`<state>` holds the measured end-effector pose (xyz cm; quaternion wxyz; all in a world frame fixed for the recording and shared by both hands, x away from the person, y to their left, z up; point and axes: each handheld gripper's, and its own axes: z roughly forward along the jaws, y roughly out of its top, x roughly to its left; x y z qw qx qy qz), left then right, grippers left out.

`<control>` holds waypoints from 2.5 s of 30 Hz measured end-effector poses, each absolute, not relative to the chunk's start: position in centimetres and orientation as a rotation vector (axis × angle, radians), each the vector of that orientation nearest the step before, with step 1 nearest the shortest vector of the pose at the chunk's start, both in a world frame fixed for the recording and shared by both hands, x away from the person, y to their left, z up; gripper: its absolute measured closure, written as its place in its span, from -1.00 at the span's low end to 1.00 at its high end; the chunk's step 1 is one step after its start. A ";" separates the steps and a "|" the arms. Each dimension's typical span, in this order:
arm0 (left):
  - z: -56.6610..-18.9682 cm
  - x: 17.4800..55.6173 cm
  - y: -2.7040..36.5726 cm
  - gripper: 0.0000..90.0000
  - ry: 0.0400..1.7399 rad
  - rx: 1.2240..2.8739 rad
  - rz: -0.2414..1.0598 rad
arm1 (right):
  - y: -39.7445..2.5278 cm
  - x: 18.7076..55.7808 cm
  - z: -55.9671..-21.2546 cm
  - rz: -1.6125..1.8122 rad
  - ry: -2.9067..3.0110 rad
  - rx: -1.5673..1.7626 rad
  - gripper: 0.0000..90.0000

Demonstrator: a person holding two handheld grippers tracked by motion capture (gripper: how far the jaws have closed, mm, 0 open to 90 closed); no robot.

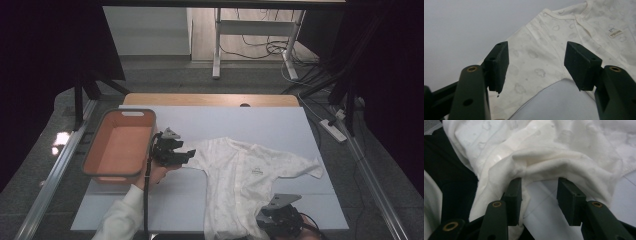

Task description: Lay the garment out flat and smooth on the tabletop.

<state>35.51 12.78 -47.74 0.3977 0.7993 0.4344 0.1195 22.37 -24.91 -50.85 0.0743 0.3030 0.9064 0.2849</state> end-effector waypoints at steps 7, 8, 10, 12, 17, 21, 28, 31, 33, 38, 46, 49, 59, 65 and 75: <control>-47.7 35.5 12.9 -0.18 1.103 2.021 0.302 | -25.5 22.3 -49.9 0.943 2.655 0.913 0.26; -47.8 35.5 12.9 -0.18 1.104 2.021 0.301 | -25.5 22.2 -49.8 0.965 2.646 0.915 0.26; -47.8 35.6 12.9 -0.18 1.104 2.023 0.300 | -25.6 22.2 -49.6 0.999 2.631 0.911 0.25; -47.8 35.5 12.8 -0.18 1.103 2.024 0.302 | -25.4 22.2 -49.7 1.007 2.649 0.908 0.22; -47.8 35.6 12.7 -0.18 1.101 2.027 0.301 | -24.1 22.2 -50.7 0.918 2.712 0.865 0.20; -47.9 35.6 12.7 -0.18 1.104 2.028 0.299 | -23.4 22.2 -51.0 0.905 2.739 0.836 0.45; -47.8 35.5 12.7 -0.18 1.099 2.028 0.304 | -23.7 22.2 -50.8 0.914 2.796 0.809 0.93; -47.8 35.6 12.8 -0.18 1.103 2.025 0.303 | -24.1 22.0 -50.5 0.875 2.790 0.793 0.95; -47.8 35.6 12.9 -0.18 1.103 2.026 0.301 | -24.6 21.9 -50.3 0.870 2.783 0.795 0.95; -47.7 35.5 12.9 -0.18 1.101 2.023 0.307 | -26.3 21.6 -49.5 0.893 2.756 0.844 0.95; -47.8 35.6 13.0 -0.18 1.106 2.021 0.303 | -28.9 19.5 -47.8 0.891 2.727 0.841 0.96; -47.8 35.7 12.9 -0.18 1.104 2.025 0.302 | -29.8 18.9 -46.6 0.917 2.690 0.844 0.96; -47.9 35.7 12.9 -0.18 1.104 2.025 0.302 | -29.5 19.7 -47.5 0.919 2.654 0.846 0.28; -47.8 35.7 12.7 -0.18 1.101 2.028 0.302 | -28.7 20.9 -47.4 1.012 2.574 0.869 0.08; -47.8 35.7 12.6 -0.18 1.098 2.032 0.303 | -22.8 22.8 -48.9 1.035 2.703 0.728 0.07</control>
